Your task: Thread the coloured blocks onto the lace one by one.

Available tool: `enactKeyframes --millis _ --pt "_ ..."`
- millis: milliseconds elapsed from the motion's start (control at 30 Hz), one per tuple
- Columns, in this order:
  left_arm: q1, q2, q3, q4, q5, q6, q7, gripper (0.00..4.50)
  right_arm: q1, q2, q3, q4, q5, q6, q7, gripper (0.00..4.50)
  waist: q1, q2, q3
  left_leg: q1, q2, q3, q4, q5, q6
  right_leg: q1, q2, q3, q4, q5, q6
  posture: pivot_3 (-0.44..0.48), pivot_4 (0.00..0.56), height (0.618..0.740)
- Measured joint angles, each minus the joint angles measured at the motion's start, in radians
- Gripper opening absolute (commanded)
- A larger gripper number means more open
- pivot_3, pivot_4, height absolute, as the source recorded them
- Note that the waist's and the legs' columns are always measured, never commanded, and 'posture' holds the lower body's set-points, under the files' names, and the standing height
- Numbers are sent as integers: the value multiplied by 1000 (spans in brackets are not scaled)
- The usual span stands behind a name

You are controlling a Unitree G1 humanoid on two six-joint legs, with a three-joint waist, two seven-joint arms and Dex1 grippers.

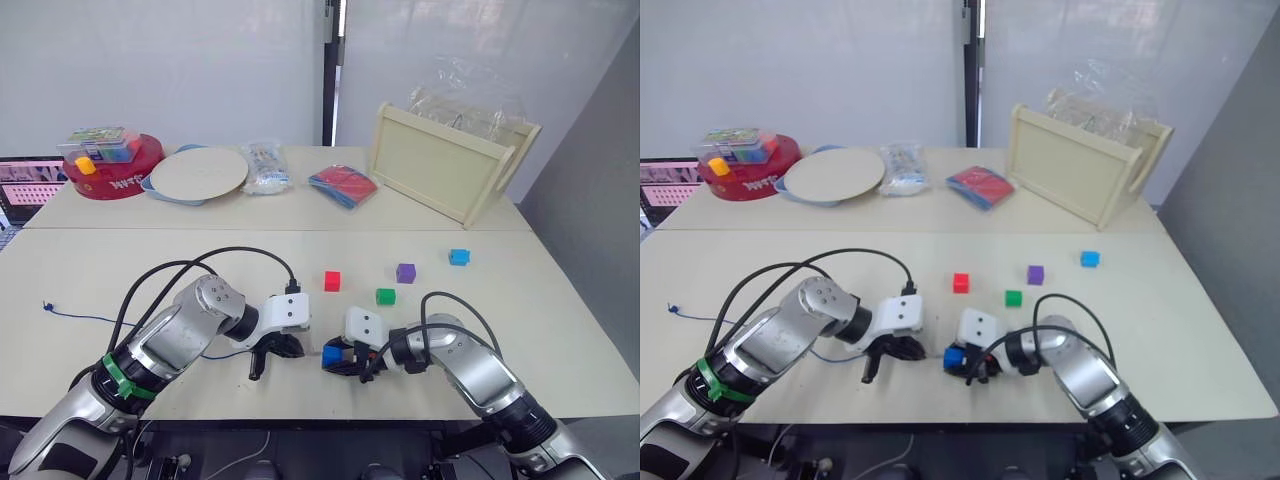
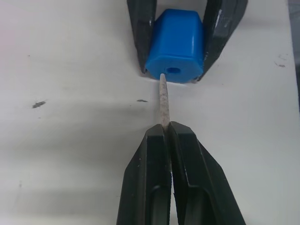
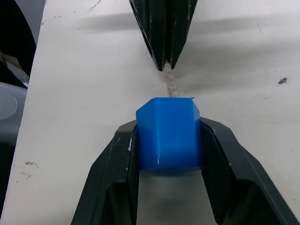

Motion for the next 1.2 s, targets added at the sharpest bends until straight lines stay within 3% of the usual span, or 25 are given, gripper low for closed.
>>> enactKeyframes --millis 567,867,1000,1200 --pt "0 5 5 -55 -53 74 9 0 -1 9 5 -3 -1 15 -13 1292 -4 0 0 0 0 0 0 0 0 0 0 0 0 0 0 0 150 740" --pt "3 -81 2 -13 -58 54 45 0 -1 6 4 -6 0 21 -13 1292 -4 0 0 0 0 0 0 0 0 0 0 0 0 0 0 0 150 740" --pt "22 -77 13 12 -64 -15 41 0 -3 8 5 -8 -1 26 -13 1292 -4 0 0 0 0 0 0 0 0 0 0 0 0 0 0 0 150 740" --pt "69 -46 88 40 -102 -191 -6 1990 -3 8 5 -11 -1 40 -19 1292 -4 0 0 1 0 0 0 0 0 0 0 0 0 0 0 0 150 740"
